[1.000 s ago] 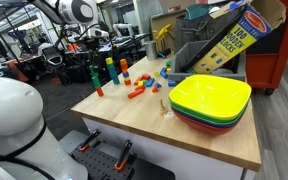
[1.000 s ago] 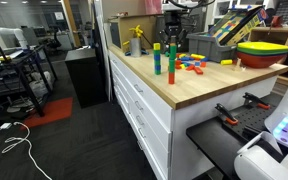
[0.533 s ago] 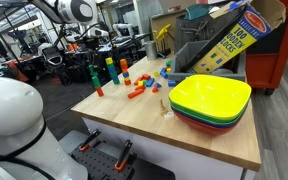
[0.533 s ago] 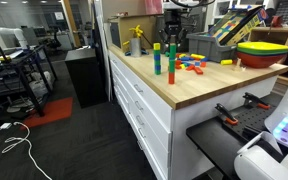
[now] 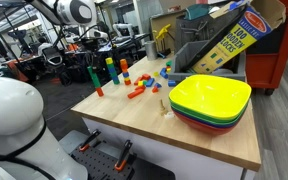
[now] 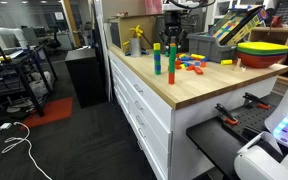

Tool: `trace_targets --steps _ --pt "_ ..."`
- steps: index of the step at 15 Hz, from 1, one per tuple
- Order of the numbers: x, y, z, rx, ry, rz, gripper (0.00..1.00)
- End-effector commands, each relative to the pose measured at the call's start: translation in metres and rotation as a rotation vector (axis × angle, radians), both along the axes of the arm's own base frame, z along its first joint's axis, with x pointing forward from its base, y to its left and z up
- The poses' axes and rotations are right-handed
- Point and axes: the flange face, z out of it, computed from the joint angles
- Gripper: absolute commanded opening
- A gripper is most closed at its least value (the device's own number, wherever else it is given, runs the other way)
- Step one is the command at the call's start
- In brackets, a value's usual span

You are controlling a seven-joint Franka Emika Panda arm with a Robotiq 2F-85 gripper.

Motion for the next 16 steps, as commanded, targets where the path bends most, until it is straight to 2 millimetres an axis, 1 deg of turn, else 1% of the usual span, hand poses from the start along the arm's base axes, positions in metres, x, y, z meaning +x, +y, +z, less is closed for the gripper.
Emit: trace_targets --steps 1,4,8,16 --pt "-0.0083 0.0058 0.0066 0.022 -0.020 0.023 0.08" --pt "-0.0101 0.0117 0.0061 0.019 -0.020 0.037 0.08" --pt "-0.0090 0.0136 0.0064 0.014 -0.023 0.039 0.08" --pt "-0.0039 0.0107 0.0104 0.007 -0.034 0.031 0.08"
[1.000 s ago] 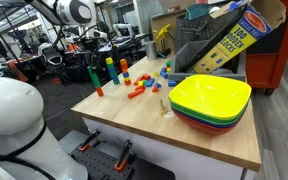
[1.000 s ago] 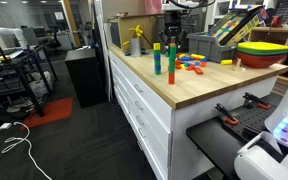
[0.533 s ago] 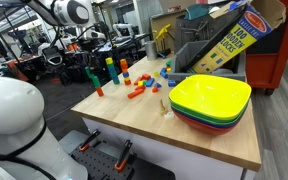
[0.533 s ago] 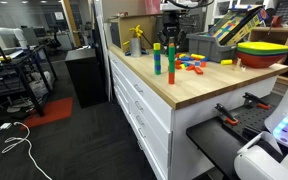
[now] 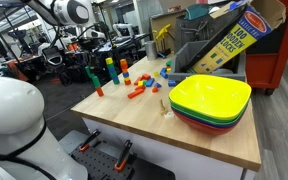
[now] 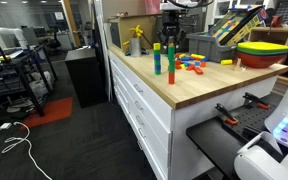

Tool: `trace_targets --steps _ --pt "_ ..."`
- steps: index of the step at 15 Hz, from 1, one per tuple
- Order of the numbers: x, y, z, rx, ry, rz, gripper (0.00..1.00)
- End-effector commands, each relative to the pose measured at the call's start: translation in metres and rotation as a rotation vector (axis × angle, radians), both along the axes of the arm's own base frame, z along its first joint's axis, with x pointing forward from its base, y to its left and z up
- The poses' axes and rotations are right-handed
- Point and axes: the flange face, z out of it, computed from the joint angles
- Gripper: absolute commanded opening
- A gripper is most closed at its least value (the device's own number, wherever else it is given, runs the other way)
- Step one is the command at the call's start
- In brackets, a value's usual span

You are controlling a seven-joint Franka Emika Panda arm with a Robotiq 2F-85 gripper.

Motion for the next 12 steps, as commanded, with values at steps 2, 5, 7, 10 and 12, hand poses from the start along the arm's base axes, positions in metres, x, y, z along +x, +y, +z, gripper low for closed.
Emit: trace_targets --steps 2,5,7,10,12 --pt "0.000 -0.005 0.007 0.004 -0.024 -0.002 0.08" --pt "0.001 -0.008 0.005 -0.004 -0.020 -0.005 0.08" --pt "0.002 -0.010 0.005 -0.007 -0.020 -0.008 0.08" --pt "0.003 -0.013 0.005 -0.012 -0.022 -0.011 0.08" --pt "0.003 -0.015 0.005 -0.014 -0.021 -0.012 0.08"
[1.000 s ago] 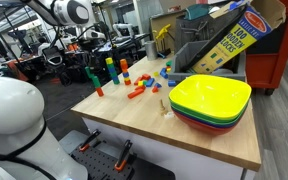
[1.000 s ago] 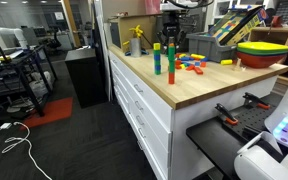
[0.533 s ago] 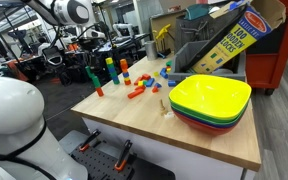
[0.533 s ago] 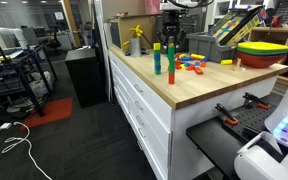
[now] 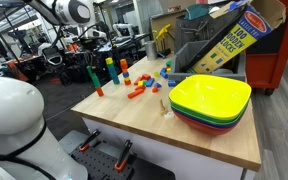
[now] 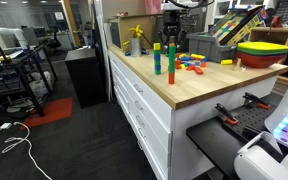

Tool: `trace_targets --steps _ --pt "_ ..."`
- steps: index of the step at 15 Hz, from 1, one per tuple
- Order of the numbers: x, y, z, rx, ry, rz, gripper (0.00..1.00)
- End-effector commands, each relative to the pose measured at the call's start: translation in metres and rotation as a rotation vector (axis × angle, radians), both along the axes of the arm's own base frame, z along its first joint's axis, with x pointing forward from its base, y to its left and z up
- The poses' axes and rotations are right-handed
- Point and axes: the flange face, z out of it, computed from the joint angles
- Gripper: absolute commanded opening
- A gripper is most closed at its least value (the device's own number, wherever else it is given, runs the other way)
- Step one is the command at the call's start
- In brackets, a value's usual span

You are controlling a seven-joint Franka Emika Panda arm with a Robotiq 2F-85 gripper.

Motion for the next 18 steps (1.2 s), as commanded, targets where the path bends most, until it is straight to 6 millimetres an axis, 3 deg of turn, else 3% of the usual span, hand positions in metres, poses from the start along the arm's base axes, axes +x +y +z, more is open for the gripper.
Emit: trace_targets --steps 1,18 --pt "0.0004 -0.0076 0.0047 -0.010 -0.018 -0.001 0.08" --pt "0.0038 -0.0083 -0.0008 -0.016 -0.008 0.002 0.08"
